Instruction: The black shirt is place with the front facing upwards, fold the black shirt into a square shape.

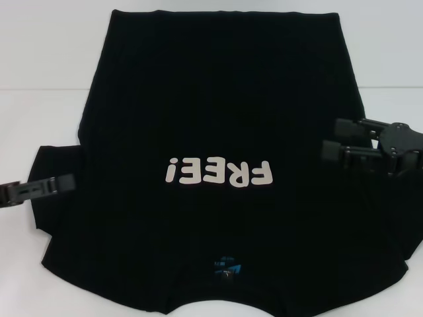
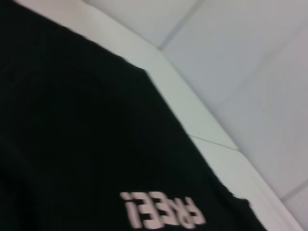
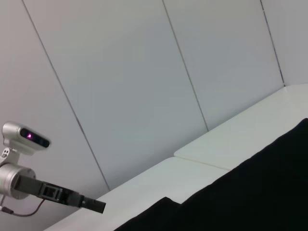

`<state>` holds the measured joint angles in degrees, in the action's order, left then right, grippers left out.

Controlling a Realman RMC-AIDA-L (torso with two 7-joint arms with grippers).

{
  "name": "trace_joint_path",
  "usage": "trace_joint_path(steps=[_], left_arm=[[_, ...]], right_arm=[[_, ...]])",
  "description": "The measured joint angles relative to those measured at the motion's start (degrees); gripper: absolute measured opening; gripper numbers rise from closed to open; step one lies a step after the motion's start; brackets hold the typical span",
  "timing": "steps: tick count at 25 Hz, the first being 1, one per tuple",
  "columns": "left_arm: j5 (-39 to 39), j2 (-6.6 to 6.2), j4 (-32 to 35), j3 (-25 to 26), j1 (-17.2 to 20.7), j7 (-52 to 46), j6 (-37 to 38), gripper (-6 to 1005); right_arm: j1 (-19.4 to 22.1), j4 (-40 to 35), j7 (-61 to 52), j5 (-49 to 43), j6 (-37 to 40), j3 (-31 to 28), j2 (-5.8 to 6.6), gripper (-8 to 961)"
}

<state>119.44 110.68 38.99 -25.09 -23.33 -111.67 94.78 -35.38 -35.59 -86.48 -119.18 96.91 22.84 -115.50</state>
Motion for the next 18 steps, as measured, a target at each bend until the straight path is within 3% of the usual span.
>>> trace_joint_path(steps=[4, 18], left_arm=[[4.05, -0.08, 0.09, 2.95, 0.77, -2.03, -1.77, 905], [15.78, -0.21, 3.07, 2.54, -1.18, -10.40, -7.91, 904]], right_arm=[[-0.64, 0.00, -0.36, 0.00, -0.06, 0.07, 0.02, 894], [-1.01, -0.48, -2.19, 0.00, 0.37, -0.11, 0.55, 894]])
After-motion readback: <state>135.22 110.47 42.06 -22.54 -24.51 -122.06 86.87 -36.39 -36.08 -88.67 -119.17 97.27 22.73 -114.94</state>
